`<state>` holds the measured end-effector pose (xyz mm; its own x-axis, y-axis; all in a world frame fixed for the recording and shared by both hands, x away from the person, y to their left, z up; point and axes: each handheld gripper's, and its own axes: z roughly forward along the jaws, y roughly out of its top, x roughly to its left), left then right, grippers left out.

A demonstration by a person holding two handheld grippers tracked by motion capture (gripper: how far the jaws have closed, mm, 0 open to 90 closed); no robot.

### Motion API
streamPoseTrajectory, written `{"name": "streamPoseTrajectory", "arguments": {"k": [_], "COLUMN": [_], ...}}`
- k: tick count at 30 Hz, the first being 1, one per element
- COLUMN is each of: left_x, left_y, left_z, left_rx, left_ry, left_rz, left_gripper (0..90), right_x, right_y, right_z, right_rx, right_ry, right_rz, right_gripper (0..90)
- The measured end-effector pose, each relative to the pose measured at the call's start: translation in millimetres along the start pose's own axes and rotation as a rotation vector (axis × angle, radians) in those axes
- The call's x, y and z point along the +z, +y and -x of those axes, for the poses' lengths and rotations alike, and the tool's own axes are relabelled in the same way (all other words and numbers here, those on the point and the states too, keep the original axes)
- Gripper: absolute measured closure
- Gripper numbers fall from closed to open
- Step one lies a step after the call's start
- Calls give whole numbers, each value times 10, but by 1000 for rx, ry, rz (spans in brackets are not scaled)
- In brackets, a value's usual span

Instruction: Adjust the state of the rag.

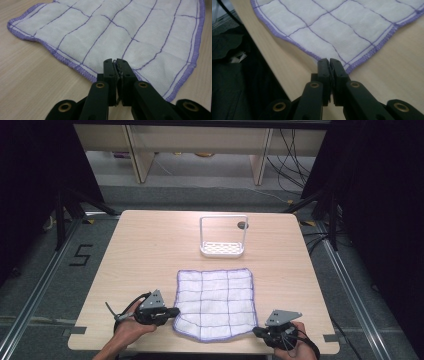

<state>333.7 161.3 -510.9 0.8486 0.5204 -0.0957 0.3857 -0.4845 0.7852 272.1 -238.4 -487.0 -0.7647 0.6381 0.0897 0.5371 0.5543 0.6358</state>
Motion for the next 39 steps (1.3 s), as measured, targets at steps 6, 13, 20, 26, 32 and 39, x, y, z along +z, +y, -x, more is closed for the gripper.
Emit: {"name": "streamPoseTrajectory", "arguments": {"k": [6, 13, 20, 26, 32, 39], "left_x": [-31, -23, 235, 345, 421, 548], "left_y": [34, 226, 420, 472, 519, 555], "left_z": [-115, -423, -660, -852, -976, -991], "left_rx": [-82, -145, -151, -144, -164, -147], "left_ry": [9, 107, 167, 213, 229, 217], "left_rz": [40, 63, 11, -23, -14, -31], "left_gripper": [662, 536, 423, 425, 422, 417], "right_x": [-24, -25, 163, 371, 615, 764], "right_y": [127, 428, 711, 908, 1041, 1104], "right_z": [74, 604, 1087, 1285, 1364, 1434], "right_rx": [-20, 75, 167, 145, 152, 132], "right_ry": [-27, -109, -161, -197, -197, -214], "right_rz": [45, 151, 199, 172, 98, 83], "right_gripper": [621, 503, 513, 516, 511, 509]}}
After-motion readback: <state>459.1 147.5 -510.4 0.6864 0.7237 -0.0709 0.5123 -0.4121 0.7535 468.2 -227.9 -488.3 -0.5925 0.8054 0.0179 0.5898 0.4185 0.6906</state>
